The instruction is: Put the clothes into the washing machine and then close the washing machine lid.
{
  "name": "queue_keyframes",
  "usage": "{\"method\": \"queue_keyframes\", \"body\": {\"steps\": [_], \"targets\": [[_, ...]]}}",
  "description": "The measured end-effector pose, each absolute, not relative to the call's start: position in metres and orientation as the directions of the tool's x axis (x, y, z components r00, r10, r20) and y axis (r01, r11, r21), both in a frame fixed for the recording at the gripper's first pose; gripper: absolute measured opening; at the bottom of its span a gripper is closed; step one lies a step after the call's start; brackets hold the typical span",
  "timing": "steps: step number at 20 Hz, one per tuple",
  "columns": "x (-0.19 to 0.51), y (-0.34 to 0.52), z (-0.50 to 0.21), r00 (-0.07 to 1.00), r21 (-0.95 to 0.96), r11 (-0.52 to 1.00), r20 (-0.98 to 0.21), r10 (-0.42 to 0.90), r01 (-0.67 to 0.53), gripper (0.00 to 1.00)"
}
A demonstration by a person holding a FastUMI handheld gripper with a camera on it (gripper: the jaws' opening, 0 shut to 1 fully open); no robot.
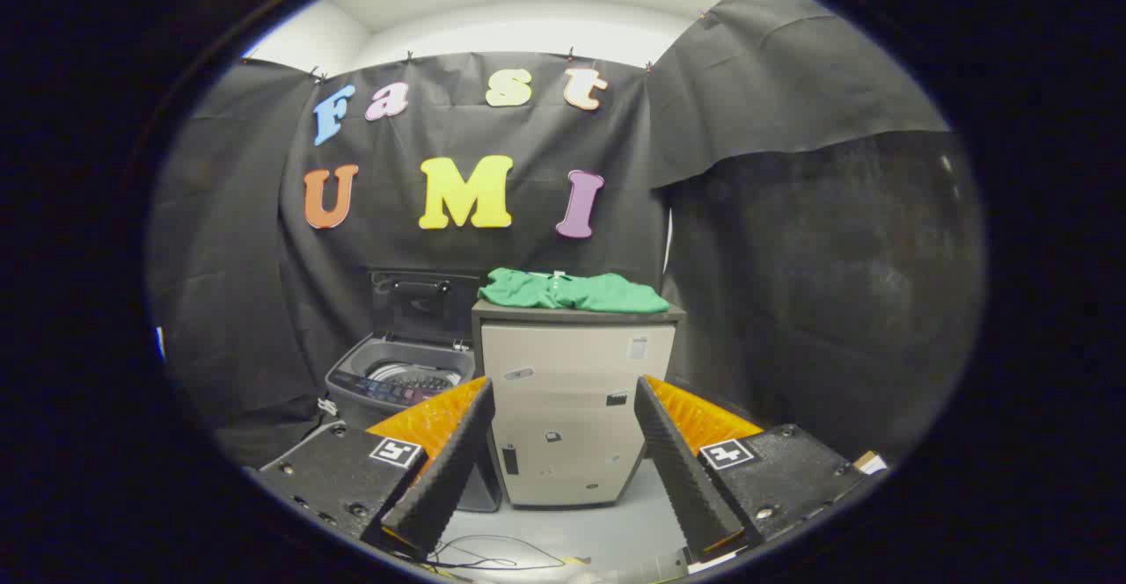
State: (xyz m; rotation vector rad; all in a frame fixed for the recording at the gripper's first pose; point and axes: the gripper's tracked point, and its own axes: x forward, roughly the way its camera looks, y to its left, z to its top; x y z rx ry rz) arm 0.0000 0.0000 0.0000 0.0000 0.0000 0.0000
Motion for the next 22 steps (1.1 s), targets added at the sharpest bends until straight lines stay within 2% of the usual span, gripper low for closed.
{"method": "queue_keyframes", "body": {"steps": [22], "targets": [[0.004,-0.002,0.011,1.0,-0.01,1.0,0.0,-0.026,0.026,1.0]]}}
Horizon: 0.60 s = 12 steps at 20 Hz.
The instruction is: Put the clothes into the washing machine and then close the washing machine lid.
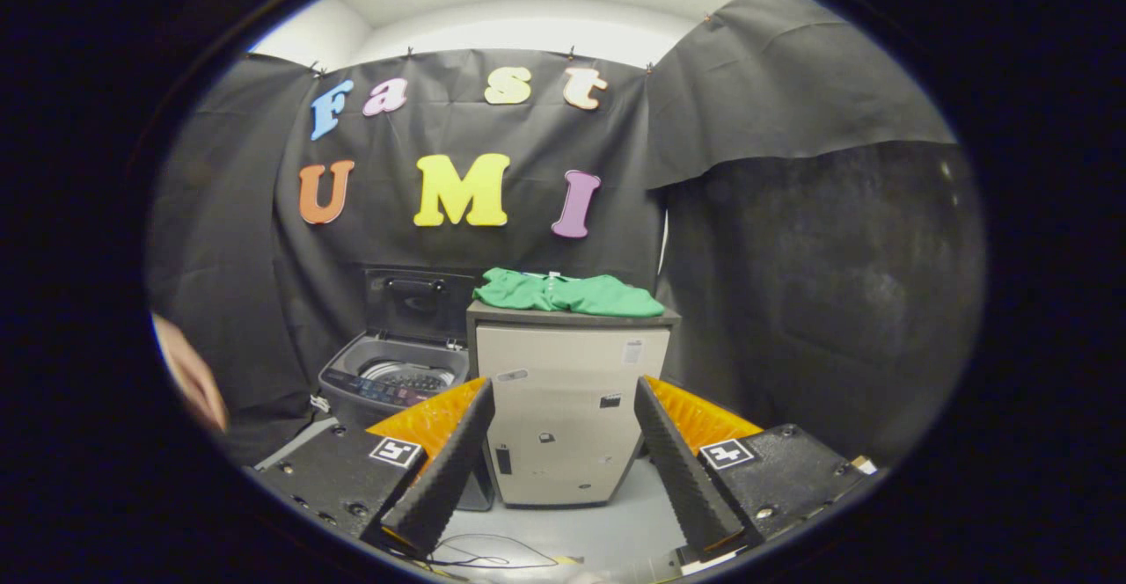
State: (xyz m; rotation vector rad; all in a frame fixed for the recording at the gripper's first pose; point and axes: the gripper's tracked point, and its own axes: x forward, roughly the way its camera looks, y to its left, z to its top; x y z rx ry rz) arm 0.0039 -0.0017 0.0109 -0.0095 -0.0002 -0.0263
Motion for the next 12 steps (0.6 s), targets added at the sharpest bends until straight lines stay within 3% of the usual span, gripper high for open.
{"method": "queue_keyframes", "body": {"steps": [12], "targets": [[0.041,-0.002,0.103,0.997,0.062,0.996,-0.041,-0.06,0.063,1.0]]}}
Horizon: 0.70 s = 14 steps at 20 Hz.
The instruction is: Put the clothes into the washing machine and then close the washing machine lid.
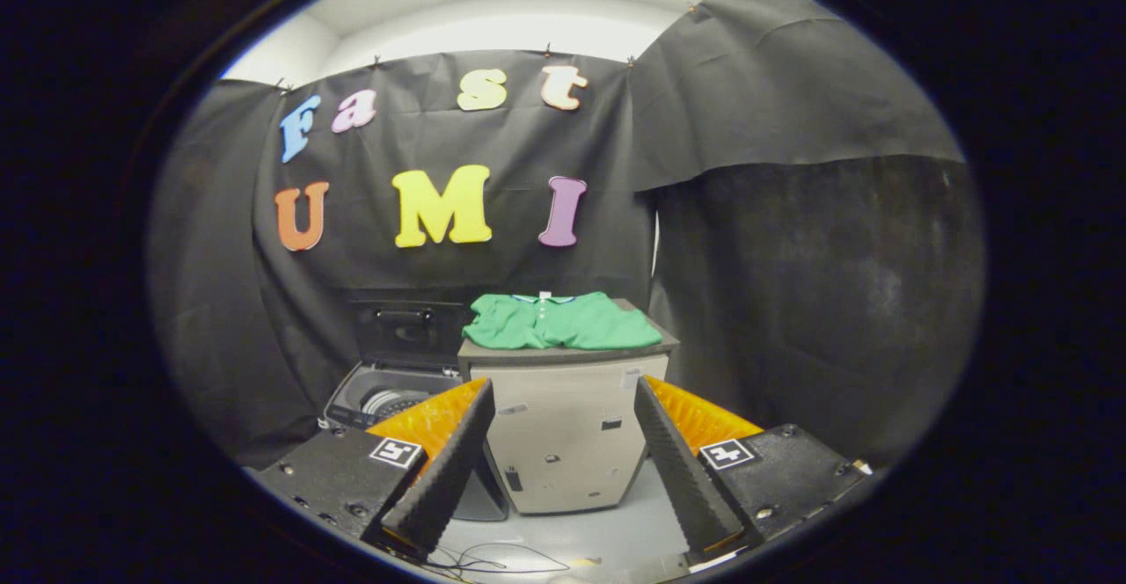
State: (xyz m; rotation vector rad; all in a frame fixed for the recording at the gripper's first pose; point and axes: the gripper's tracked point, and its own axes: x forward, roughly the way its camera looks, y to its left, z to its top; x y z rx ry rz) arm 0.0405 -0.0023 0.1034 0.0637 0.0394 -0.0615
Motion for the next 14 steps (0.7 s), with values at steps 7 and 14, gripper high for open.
{"method": "queue_keyframes", "body": {"steps": [7,14], "targets": [[0.125,-0.001,0.175,0.996,0.08,0.996,-0.088,-0.031,0.039,1.0],[0.241,-0.009,0.23,0.994,0.04,0.999,-0.109,-0.018,0.023,1.0]]}}
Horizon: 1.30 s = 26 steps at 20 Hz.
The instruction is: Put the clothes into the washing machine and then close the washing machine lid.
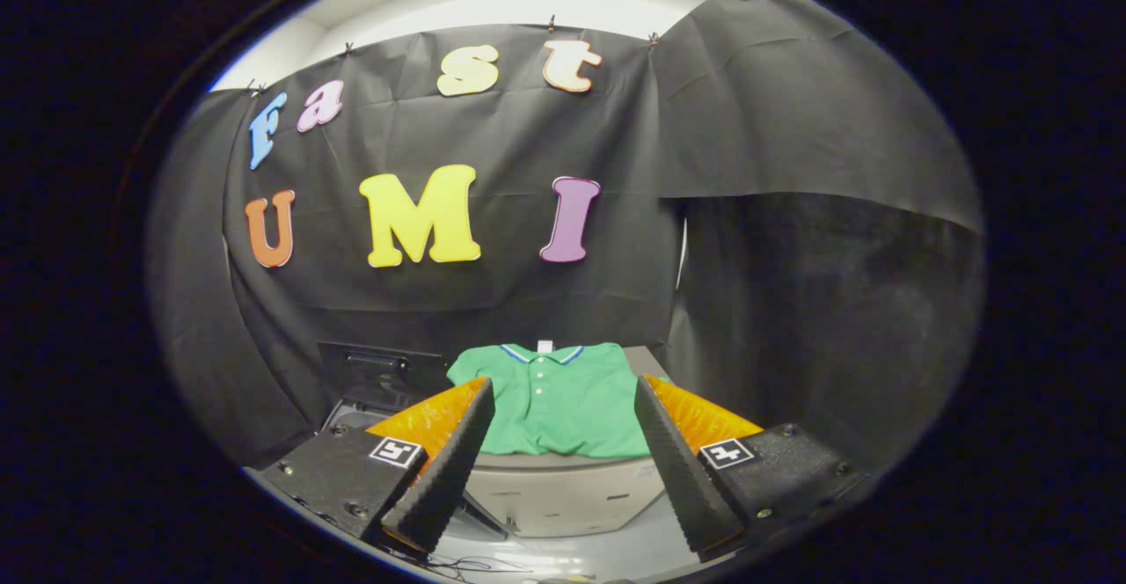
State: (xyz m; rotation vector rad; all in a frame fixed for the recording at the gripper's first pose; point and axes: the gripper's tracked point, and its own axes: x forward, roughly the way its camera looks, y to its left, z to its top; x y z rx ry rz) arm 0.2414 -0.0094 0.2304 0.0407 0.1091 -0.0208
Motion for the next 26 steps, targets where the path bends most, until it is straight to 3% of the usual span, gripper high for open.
{"method": "queue_keyframes", "body": {"steps": [7,15,21,26], "targets": [[0.359,0.006,0.214,0.966,0.005,1.0,-0.256,0.025,-0.024,1.0],[0.455,0.02,0.138,0.881,-0.025,0.997,-0.469,0.053,-0.073,1.0],[0.48,0.022,0.074,0.775,0.002,0.998,-0.63,0.048,-0.06,0.99],[0.483,0.025,0.078,0.773,-0.028,0.996,-0.633,0.044,-0.08,0.99]]}}
